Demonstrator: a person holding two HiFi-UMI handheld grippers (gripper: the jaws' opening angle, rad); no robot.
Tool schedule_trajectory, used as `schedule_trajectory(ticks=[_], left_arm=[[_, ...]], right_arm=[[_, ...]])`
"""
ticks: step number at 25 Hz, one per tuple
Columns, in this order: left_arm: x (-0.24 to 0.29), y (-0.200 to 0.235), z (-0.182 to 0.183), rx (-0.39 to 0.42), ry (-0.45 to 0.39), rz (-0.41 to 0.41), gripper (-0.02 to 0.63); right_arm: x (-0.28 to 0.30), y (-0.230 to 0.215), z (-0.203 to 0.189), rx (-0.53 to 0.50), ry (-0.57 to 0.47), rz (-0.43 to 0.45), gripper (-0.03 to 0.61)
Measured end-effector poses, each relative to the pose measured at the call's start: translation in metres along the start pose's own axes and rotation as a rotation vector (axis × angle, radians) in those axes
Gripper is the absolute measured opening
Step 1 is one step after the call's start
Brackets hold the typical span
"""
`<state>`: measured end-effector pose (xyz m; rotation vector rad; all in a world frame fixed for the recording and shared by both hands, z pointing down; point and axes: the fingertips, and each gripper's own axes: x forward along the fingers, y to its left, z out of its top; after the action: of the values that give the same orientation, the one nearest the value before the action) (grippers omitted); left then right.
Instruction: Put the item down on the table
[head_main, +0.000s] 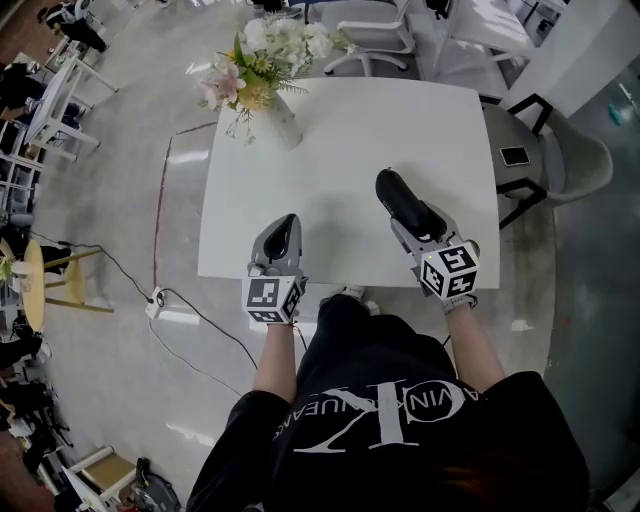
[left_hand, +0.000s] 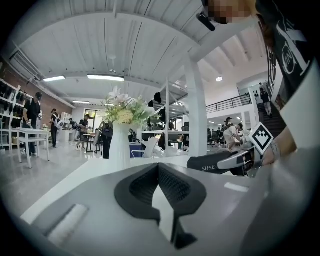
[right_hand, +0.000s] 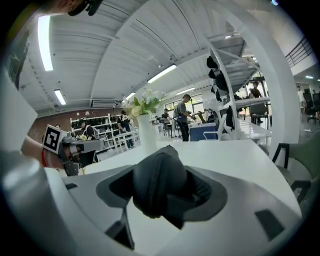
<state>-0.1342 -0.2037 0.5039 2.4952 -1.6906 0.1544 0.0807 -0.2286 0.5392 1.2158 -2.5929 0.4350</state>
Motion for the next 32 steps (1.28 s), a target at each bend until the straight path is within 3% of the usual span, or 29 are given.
schedule_trajectory(ticks=[15, 22, 27, 32], left_arm=[[0.029, 0.042, -0.01, -0.018, 0.034, 0.008, 0.012], [0.037, 0.047, -0.014, -0.025, 0.052, -0.002, 0.012], [0.04, 0.047, -0.024, -0.026, 0.061, -0.023, 0.012], [0.044, 0.046, -0.026, -0.033, 0.071, -0.033, 0.012]], right_arm=[[0.067, 0.023, -0.016, -0.04, 0.1, 0.083, 0.284], [0.089, 0.036, -0.025, -0.125, 0.128, 0.137, 0.284], [0.098, 0.038, -0.041, -0.205, 0.209, 0.159, 0.284], [0.1, 0.033, -0.055, -0.194, 0.27, 0.162, 0.284]])
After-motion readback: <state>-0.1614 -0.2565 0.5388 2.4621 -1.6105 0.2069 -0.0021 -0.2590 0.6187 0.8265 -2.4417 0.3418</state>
